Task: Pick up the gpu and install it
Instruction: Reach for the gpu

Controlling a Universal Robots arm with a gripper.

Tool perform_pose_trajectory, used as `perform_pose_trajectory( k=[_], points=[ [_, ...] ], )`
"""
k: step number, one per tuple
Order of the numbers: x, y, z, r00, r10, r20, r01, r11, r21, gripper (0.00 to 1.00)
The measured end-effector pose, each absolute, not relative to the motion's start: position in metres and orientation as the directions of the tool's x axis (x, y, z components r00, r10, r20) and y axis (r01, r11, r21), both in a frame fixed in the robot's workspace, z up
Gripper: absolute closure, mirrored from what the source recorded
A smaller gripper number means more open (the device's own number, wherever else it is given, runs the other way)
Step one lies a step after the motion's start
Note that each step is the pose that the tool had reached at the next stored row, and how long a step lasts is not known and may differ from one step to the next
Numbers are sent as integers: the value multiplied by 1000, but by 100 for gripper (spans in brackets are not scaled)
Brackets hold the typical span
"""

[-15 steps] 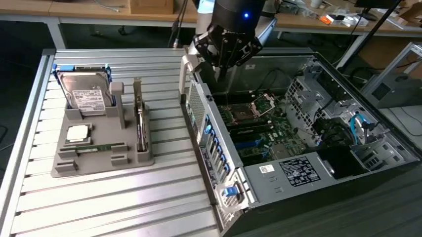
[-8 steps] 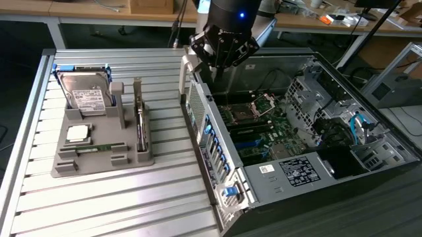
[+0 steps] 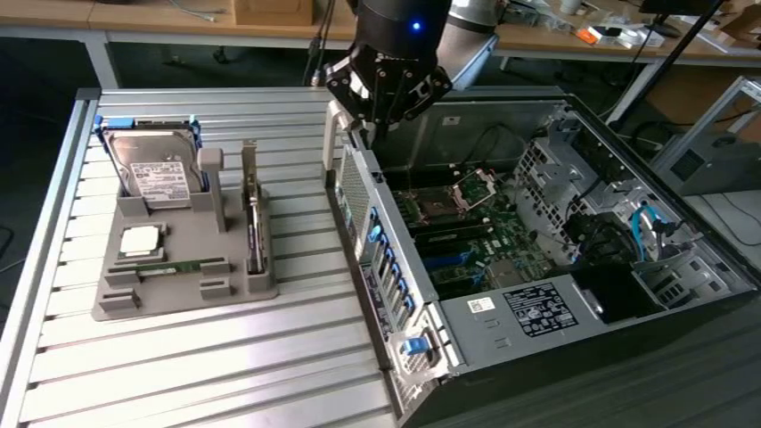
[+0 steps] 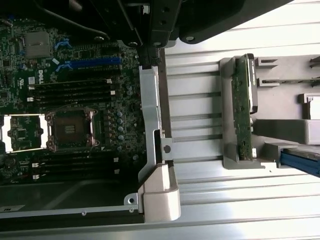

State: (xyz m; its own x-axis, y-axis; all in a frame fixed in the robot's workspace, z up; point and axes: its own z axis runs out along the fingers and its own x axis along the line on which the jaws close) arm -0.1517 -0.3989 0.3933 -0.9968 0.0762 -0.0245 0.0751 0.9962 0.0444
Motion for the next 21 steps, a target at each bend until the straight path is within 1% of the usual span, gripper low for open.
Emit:
perform_pose_trajectory(
  k=[21],
  points=[
    [-159, -399, 393, -997, 76, -24, 75, 996, 44, 89]
  ],
)
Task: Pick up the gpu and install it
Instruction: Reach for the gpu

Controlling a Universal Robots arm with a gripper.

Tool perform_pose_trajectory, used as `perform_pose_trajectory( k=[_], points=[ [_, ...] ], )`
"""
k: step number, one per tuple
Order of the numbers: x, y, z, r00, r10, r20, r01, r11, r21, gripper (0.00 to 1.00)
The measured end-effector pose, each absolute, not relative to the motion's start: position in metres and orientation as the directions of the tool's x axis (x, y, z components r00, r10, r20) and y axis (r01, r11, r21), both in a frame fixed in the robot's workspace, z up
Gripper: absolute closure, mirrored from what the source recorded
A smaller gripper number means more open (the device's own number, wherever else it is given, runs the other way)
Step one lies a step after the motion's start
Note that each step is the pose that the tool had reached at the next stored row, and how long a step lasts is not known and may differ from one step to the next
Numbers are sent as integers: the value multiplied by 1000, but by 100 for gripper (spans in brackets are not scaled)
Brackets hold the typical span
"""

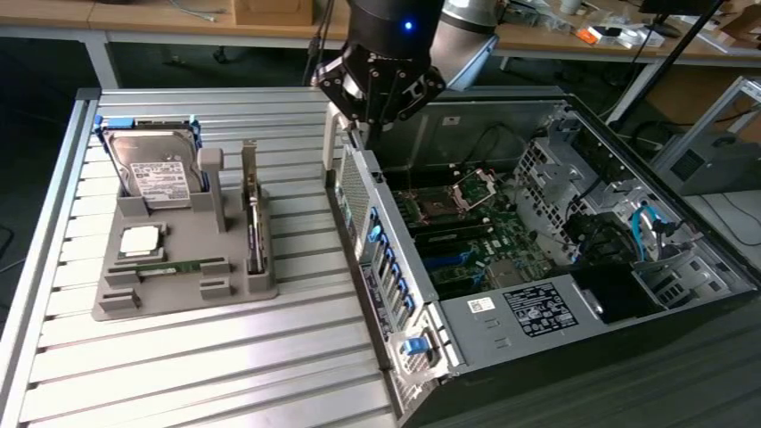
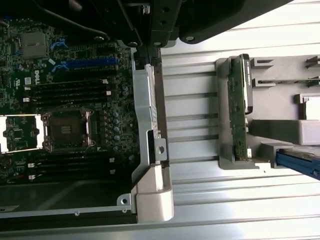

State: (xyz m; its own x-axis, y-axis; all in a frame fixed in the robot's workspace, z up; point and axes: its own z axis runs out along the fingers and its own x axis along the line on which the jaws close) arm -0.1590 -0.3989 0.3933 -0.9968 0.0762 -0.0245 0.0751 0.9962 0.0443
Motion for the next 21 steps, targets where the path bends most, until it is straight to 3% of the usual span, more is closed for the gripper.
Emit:
perform_pose_trajectory(
  k=[21],
  points=[
    [-165, -399, 393, -997, 76, -24, 75, 996, 44, 89]
  ],
)
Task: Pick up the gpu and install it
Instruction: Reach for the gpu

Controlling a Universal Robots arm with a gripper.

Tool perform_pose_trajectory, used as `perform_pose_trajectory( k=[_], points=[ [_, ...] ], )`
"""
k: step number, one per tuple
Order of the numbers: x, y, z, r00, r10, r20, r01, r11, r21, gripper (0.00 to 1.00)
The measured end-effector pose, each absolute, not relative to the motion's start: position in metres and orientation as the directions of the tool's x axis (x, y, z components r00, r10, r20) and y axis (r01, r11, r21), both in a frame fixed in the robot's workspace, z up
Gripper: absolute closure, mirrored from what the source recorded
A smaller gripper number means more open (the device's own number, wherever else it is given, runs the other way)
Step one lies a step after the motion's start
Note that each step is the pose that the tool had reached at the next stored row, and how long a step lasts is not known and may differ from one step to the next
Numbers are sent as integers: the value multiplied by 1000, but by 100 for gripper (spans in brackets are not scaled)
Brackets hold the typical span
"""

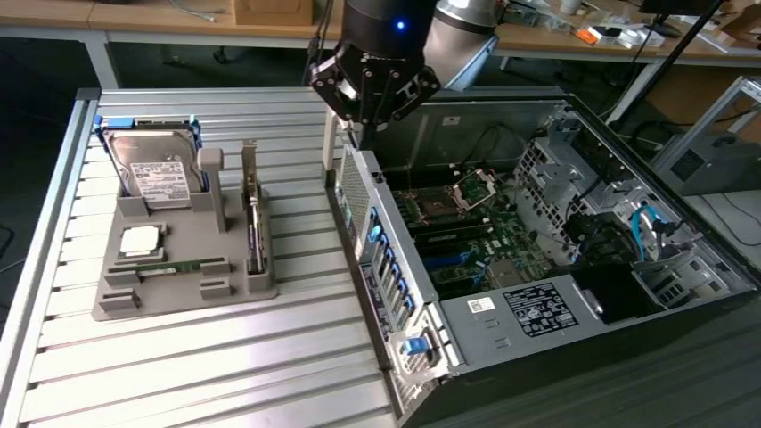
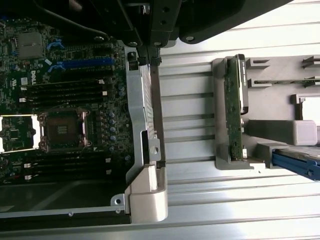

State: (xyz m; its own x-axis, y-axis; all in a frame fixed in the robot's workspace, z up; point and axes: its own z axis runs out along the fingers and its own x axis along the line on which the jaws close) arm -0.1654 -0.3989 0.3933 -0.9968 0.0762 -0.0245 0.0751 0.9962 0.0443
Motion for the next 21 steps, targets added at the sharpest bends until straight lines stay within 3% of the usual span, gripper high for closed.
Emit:
perform_pose_trajectory(
  k=[21],
  points=[
    [-173, -399, 393, -997, 76, -24, 75, 996, 44, 89]
  ],
)
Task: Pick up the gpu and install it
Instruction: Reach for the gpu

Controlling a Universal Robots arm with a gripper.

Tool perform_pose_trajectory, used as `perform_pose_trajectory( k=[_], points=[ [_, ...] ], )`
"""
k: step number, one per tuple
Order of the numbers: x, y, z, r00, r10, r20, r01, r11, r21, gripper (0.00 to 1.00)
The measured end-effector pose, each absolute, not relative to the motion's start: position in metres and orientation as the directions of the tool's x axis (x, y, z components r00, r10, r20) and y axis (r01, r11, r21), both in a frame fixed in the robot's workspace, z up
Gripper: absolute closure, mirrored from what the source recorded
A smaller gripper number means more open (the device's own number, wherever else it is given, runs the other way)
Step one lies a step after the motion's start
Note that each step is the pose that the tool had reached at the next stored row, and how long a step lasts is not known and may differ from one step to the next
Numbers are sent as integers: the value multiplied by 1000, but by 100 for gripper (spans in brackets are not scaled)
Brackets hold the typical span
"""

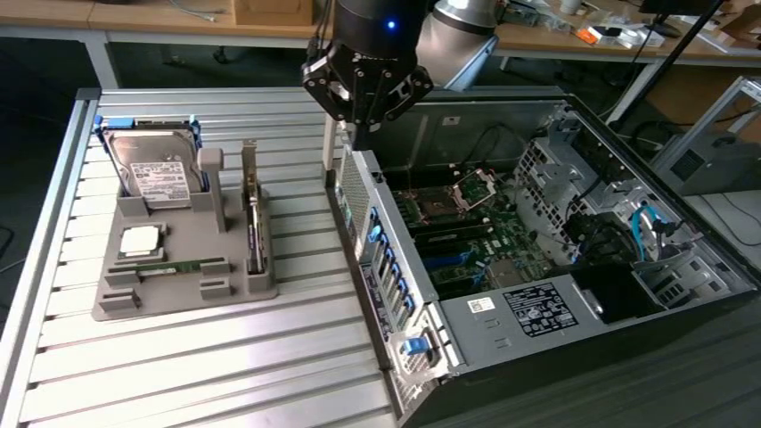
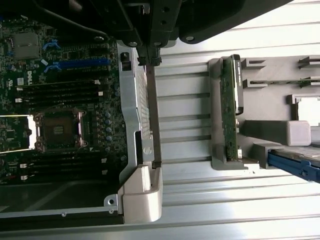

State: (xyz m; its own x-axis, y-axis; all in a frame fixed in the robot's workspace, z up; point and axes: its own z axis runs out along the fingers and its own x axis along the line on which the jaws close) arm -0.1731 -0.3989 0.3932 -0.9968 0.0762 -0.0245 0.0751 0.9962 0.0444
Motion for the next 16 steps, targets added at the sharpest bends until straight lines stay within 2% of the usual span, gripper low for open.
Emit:
perform_pose_trajectory(
  k=[16],
  points=[
    [-180, -399, 393, -997, 76, -24, 75, 996, 44, 89]
  ],
)
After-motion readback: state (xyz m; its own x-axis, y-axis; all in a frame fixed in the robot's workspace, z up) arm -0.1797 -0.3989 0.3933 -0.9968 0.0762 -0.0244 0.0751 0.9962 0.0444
